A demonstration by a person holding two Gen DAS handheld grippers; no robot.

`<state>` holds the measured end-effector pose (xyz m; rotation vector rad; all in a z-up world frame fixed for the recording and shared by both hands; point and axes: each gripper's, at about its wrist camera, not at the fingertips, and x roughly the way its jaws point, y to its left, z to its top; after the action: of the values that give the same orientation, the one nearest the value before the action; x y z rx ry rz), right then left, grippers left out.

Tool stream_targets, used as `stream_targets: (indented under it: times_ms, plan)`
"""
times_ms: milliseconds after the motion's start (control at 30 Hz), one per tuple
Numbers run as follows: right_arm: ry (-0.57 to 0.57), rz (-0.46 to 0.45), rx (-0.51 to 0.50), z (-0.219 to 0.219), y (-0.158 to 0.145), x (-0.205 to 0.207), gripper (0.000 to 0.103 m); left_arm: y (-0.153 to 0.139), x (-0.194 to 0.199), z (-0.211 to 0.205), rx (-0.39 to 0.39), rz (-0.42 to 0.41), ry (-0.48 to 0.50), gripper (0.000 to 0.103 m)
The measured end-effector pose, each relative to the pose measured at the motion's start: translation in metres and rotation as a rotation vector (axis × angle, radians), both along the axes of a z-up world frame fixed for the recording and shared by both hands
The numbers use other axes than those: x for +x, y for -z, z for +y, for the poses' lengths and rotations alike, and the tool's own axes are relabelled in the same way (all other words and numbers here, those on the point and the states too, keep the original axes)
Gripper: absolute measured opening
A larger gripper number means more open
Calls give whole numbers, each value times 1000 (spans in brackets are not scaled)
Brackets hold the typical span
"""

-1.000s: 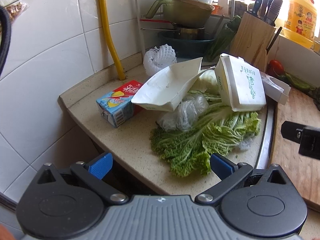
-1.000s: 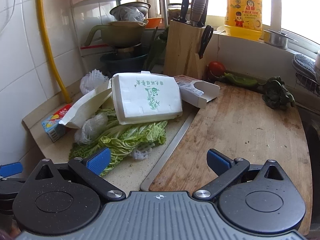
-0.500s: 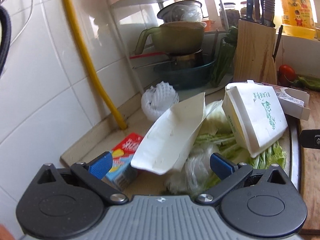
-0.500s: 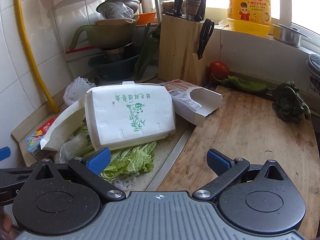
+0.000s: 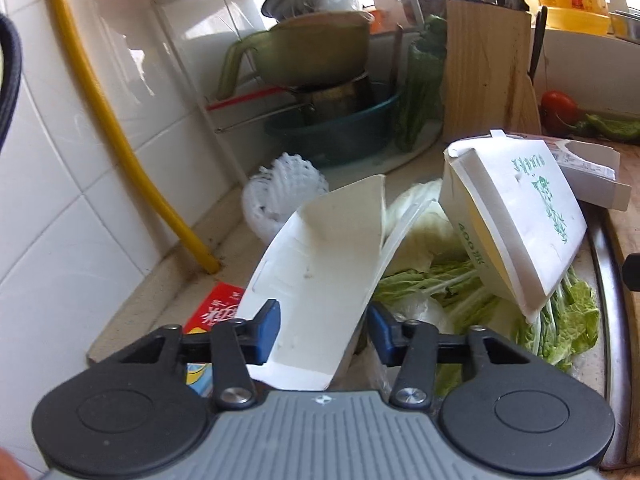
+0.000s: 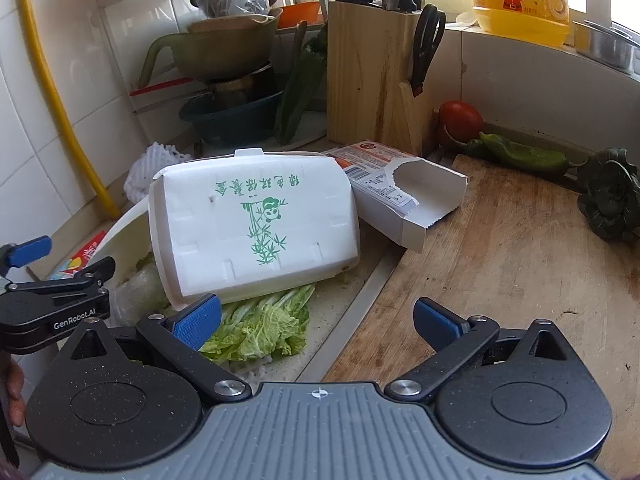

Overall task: Collect trash
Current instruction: 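Reach the left gripper to the white paper tray and grasp its edge, then grasp the white foam takeout box with the right gripper while the left holds the tray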

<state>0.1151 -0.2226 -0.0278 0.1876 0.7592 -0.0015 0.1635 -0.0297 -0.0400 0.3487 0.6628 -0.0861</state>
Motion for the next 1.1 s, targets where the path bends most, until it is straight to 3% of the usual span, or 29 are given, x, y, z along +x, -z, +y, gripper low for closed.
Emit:
stream_targets:
  times_ms: [100,133,200,400,667,967,1100]
  plan:
    - [26,10,6,-4,3,2,103,4,11,0,-14,64,42,23]
    - [37,8,12,-6,3,1,103,6,17,4,-38,109,47,8]
    - [49,8,25,-8,2,2,103,8,25,12,-89,172,36,3]
    - [31,2,53,-3,1,8,100,2,25,28,-165,195,62,1]
    - [23,39,180,-6,10,25,93,-26,23,58,-392,184,51,1]
    - [89,104,451,-24,37,47,94,-36,18,76,-476,167,41,1]
    - [93,123,633,-29,53,56,94,-35,18,80,-500,178,51,1]
